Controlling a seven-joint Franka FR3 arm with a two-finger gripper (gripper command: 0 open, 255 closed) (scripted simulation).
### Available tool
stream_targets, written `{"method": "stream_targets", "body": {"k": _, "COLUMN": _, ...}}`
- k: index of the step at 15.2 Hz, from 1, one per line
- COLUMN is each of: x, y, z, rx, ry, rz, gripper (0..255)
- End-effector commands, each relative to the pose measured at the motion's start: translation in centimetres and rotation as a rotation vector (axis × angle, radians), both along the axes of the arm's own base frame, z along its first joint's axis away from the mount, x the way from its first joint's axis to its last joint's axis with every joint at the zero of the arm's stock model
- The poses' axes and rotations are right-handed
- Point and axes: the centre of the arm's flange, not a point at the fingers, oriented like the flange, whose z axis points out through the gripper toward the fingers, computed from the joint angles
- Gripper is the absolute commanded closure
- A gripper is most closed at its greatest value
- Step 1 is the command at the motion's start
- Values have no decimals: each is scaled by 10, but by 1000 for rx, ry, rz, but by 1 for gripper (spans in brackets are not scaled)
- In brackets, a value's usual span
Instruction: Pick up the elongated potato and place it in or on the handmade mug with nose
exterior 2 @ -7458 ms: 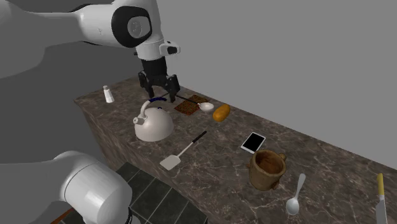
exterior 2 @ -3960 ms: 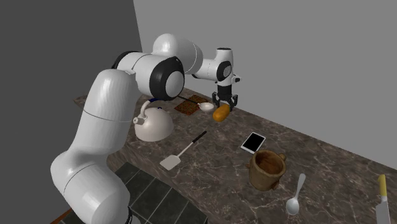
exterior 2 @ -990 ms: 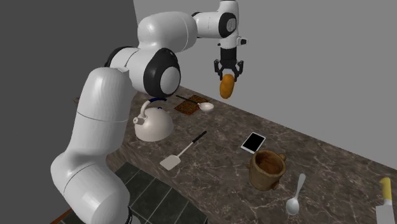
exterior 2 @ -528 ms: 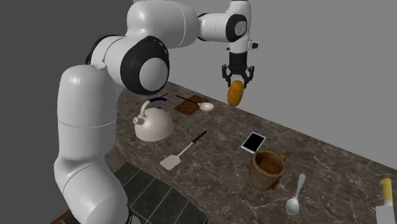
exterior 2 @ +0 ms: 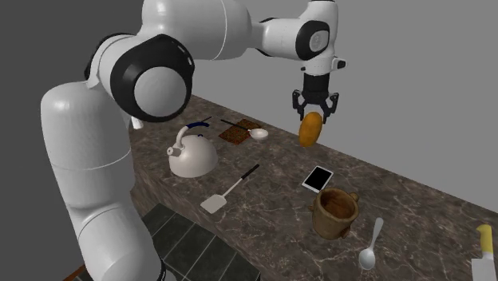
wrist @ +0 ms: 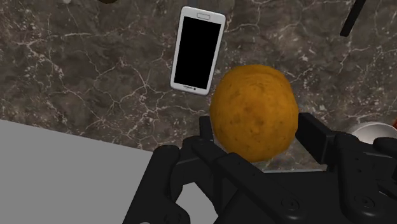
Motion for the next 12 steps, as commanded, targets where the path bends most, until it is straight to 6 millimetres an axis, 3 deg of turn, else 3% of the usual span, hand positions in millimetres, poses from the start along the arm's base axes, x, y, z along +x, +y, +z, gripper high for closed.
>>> {"method": "stream_targets", "body": {"k": 1, "x": -19, "y": -21, "z": -1, "rx": 0, "ry": 0, "rz": 1, "gripper": 255}}
{"method": "stream_targets", "body": {"k": 12, "x": -114, "y": -131, "z": 3, "rx": 0, "ry": 0, "rz": 1, "gripper": 255}}
